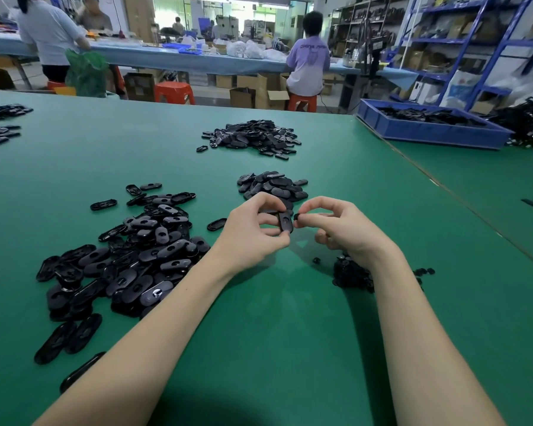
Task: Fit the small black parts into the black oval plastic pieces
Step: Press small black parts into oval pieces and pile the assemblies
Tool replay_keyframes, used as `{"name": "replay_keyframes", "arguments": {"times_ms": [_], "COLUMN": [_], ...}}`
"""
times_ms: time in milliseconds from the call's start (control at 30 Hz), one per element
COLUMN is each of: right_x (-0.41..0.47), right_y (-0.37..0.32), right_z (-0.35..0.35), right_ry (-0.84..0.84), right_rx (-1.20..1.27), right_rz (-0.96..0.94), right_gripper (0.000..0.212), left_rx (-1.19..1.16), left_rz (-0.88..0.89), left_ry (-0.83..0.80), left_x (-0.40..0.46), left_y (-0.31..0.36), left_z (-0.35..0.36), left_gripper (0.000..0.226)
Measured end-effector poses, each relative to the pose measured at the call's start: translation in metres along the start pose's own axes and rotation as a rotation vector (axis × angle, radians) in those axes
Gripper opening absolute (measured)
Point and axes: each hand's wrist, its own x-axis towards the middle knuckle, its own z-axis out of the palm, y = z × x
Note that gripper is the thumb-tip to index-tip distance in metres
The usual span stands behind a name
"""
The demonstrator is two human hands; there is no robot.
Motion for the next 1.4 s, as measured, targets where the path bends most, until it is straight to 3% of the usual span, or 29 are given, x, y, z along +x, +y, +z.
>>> {"name": "replay_keyframes", "arguments": {"times_ms": [267,633,867,1200,1400], "right_x": [0.002,0.004,0.006,0.004,0.006], "right_y": [0.001,-0.006,-0.006,-0.009,-0.010], "right_z": [0.001,0.006,0.011,0.007,0.006], "right_ry": [0.011,0.093,0.134,0.106,0.138], "right_rx": [0.000,-0.138,-0.161,0.076,-0.011], "right_rz": [-0.053,-0.194,-0.185,-0.045,0.013], "right_gripper": [0.016,0.018,0.007,0.010,0.006], "left_rx": [-0.034,0.001,-0.013,-0.037,-0.038], "left_rz": [-0.008,-0.059,-0.081,0.006,0.094], "left_ry": [-0.032,0.068,0.113,0.160,0.146], "left_x": [0.003,0.000,-0.001,-0.001,0.000], "left_y": [-0.001,0.007,0.007,0.008,0.005], "left_z": [-0.005,0.002,0.004,0.008,0.009], "left_gripper": [0.044,0.033,0.033,0.030,0.028]}}
